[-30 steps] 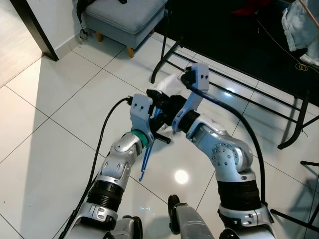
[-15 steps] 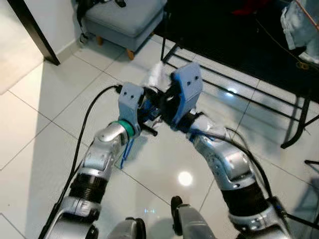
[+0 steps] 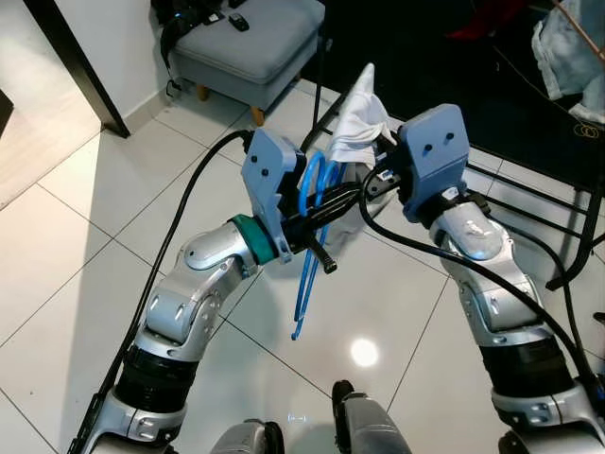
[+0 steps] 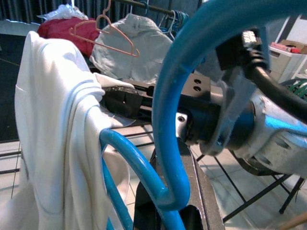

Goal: Hang hanger

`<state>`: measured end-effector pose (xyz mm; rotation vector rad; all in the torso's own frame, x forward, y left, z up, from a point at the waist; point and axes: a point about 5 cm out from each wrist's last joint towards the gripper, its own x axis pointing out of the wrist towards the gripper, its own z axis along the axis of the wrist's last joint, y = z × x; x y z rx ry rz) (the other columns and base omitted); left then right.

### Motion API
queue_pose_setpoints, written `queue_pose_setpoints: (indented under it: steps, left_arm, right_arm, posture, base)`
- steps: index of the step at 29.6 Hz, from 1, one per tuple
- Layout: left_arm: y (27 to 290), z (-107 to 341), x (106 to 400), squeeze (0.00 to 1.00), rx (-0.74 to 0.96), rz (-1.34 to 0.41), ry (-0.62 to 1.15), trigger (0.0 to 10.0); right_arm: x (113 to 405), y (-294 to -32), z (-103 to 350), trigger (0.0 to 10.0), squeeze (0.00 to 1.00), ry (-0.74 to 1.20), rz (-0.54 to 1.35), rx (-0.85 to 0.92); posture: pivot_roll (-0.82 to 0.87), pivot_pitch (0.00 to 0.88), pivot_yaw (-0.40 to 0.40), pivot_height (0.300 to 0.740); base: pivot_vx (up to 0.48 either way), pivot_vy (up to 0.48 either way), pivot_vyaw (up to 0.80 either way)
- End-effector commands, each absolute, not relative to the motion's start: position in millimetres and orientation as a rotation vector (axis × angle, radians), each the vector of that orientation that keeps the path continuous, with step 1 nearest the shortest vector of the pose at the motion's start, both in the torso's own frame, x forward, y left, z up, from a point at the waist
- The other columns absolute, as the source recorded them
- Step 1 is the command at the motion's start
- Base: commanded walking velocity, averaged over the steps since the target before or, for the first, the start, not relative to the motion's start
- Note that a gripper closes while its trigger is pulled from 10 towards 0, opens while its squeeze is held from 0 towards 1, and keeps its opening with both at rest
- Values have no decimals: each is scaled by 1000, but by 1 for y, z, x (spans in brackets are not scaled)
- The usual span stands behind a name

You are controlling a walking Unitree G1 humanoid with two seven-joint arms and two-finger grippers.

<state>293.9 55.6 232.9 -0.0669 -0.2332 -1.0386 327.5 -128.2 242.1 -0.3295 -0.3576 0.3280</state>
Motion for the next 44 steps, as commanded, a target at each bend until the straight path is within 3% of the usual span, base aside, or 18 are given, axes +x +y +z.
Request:
queue_pose_setpoints:
  steps: [1, 6, 14, 18, 20, 23, 29, 30, 31, 32, 40, 41, 44]
  left_arm:
    - [54, 241, 290, 0, -58, -1055, -266, 10000]
    - [52, 236, 287, 0, -48, -1059, -246, 10000]
    - [52, 232, 287, 0, -38, -1058, -225, 10000]
    - [54, 228, 289, 0, -17, -1051, -205, 10000]
    - [55, 224, 294, 0, -2, -998, -190, 10000]
    - [56, 223, 300, 0, 2, -933, -189, 10000]
    - [58, 223, 306, 0, 9, -855, -190, 10000]
    - [60, 222, 308, 0, 13, -829, -188, 10000]
    - [60, 222, 308, 0, 13, -829, -188, 10000]
    - [62, 221, 309, 0, 15, -815, -185, 10000]
    - [66, 219, 308, 0, 24, -810, -175, 10000]
    - [67, 218, 308, 0, 28, -817, -169, 10000]
    - [68, 216, 306, 0, 30, -827, -161, 10000]
  right_arm:
    - [328, -131, 239, 10000, 0, -355, 313, -288]
    - [333, -135, 243, 10000, 0, -352, 269, -112]
    - [336, -133, 241, 10000, 0, -329, 294, -71]
    - [334, -121, 238, 10000, 0, -291, 408, 43]
    - [321, -99, 237, 10000, 0, -249, 646, 105]
    - [310, -88, 231, 10000, 0, -209, 775, 44]
    - [300, -83, 214, 10000, 0, -125, 855, -19]
    - [297, -85, 207, 10000, 776, -96, 864, -49]
    - [297, -85, 207, 10000, 776, -96, 864, -49]
    - [296, -88, 203, 10000, 1000, -78, 857, -63]
    - [298, -101, 207, 10000, 1000, -101, 803, -51]
    - [300, -111, 218, 10000, 0, -147, 788, -5]
    - [300, -121, 230, 10000, 0, -198, 784, 43]
  posture:
    - [-126, 121, 104, 737]
    - [-127, 123, 105, 737]
    - [-117, 132, 101, 737]
    - [-117, 137, 100, 737]
    - [-116, 140, 98, 737]
    - [-115, 142, 96, 737]
    - [-112, 151, 93, 737]
    - [-113, 157, 96, 737]
    - [-113, 157, 96, 737]
    - [-113, 161, 98, 737]
    - [-115, 165, 103, 737]
    - [-115, 168, 108, 737]
    - [-114, 169, 110, 737]
  base:
    - [0, 0, 0]
    - [0, 0, 0]
    - [0, 0, 0]
    - [0, 0, 0]
    - [0, 0, 0]
    - [0, 0, 0]
    - [0, 0, 0]
    - [0, 0, 0]
    - [0, 0, 0]
    - [0, 0, 0]
    - [0, 0, 0]
    - [0, 0, 0]
    - [0, 0, 0]
